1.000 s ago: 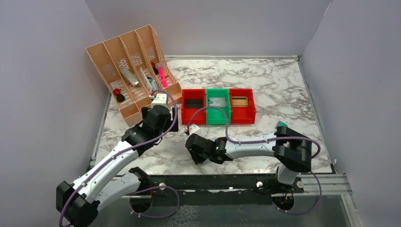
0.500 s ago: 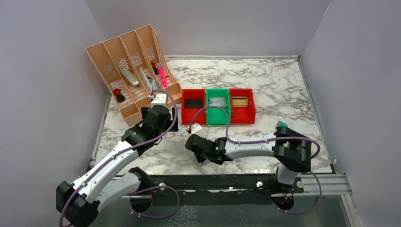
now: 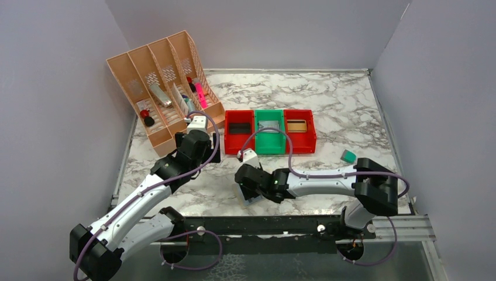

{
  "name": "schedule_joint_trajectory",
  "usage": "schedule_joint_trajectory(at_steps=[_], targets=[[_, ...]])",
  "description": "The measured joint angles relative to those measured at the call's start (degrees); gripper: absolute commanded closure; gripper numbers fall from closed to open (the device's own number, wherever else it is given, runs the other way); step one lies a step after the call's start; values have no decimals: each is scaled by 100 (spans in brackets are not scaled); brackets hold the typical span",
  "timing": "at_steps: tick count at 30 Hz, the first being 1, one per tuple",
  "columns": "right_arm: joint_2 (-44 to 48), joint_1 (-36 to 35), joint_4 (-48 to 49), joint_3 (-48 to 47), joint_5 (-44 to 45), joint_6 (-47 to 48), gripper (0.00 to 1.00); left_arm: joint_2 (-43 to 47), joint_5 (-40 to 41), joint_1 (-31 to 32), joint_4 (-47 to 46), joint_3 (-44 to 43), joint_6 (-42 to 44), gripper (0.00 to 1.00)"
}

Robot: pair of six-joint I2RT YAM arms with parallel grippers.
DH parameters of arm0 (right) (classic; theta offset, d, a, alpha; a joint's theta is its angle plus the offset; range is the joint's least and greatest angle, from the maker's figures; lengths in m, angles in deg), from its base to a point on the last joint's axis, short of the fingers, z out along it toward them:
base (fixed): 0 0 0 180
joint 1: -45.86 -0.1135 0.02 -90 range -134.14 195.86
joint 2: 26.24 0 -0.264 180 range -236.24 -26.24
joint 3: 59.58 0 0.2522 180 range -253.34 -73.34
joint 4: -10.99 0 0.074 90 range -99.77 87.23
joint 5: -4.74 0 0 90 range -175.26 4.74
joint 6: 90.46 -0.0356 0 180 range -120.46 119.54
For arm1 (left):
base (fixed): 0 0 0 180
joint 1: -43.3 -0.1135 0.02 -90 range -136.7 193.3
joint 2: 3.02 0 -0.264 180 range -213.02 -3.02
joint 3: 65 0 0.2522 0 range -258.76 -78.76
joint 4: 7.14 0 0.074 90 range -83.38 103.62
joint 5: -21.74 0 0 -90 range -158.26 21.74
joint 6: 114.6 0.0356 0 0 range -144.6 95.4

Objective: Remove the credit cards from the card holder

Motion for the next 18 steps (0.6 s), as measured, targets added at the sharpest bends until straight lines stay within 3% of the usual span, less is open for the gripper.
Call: schedule_joint_trajectory(at_steps=[4,8,12,18], targets=[[17,0,-9,94,-9,-7,37,0,0,0,0,0,0,1],[-192,0,-35,96,-74,-52,40,-2,0,0,0,0,0,1],[-365,0,-15,55,-122,-127,50,0,0,0,0,0,-2,1],[-374,0,9,39,-107,-260,75,-11,-2,0,0,0,0,1]])
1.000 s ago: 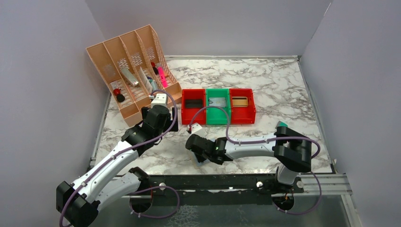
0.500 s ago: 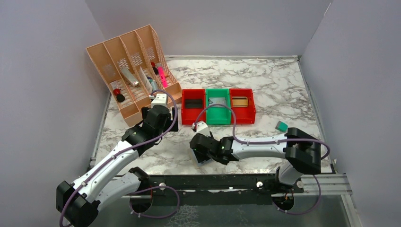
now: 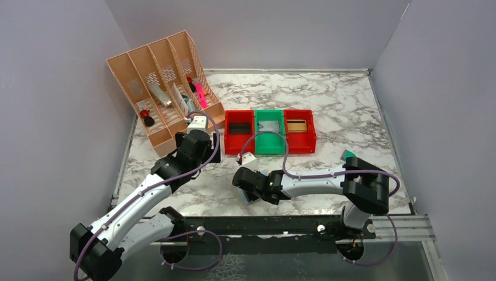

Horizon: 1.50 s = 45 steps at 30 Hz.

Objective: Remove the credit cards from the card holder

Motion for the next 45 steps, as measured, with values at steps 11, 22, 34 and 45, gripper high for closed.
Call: schedule_joint_trajectory(at_steps=[11,22,34,45], targets=[[0,20,118,39,-33,-127,96,-72,-2,0,2,0,0,1],[313,671,745,520,-975,-125,99,-166,-203,0,0,0,-35,1],[1182,1657,2514,1829,-2688,-710,99,-122,-1794,0,-603,282,-748,1],[1250,2232,3598,2555,-3526,-1392,99,-446,-3602,0,-2037,1191,-1762,21]])
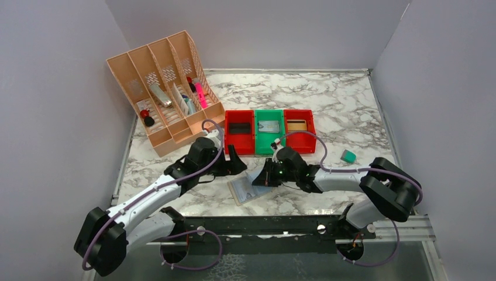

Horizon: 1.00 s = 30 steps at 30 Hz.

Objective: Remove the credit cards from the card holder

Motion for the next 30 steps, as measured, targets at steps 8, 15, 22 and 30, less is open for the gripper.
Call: schedule_joint_trajectory(at_steps=[8,15,22,30], targets=[[0,101,227,214,-122,-229,99,-638,-745,98,-984,125,-485,34],[0,146,271,234,-120,-284,99,-946,-813,385,-1329,160,-623,31],[0,186,306,306,-122,-341,99,-586,-529,435,-1128,437,-750,25],[0,225,315,334,-122,-382,97,-455,-424,608,-1156,579,-1008,36]])
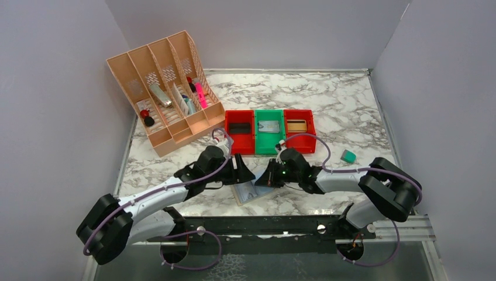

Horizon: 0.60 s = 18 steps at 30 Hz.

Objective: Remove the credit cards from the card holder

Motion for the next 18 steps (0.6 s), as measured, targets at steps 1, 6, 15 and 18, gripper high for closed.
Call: schedule_joint_trajectory(at_steps=[1,6,15,18], targets=[[0,7,0,2,-2,-2,95,-85,2,85,-85,4,-50,37],[98,42,-72,39,17,-9,76,-629,4,459,-629,7,-236,39],[2065,87,-1279,426,1202,120,50,-1366,37,575,-1167,-225,-313,43],[2699,90,-1663,485,1652,157,50,-1617,22,590,-1283,-444,-271,43]])
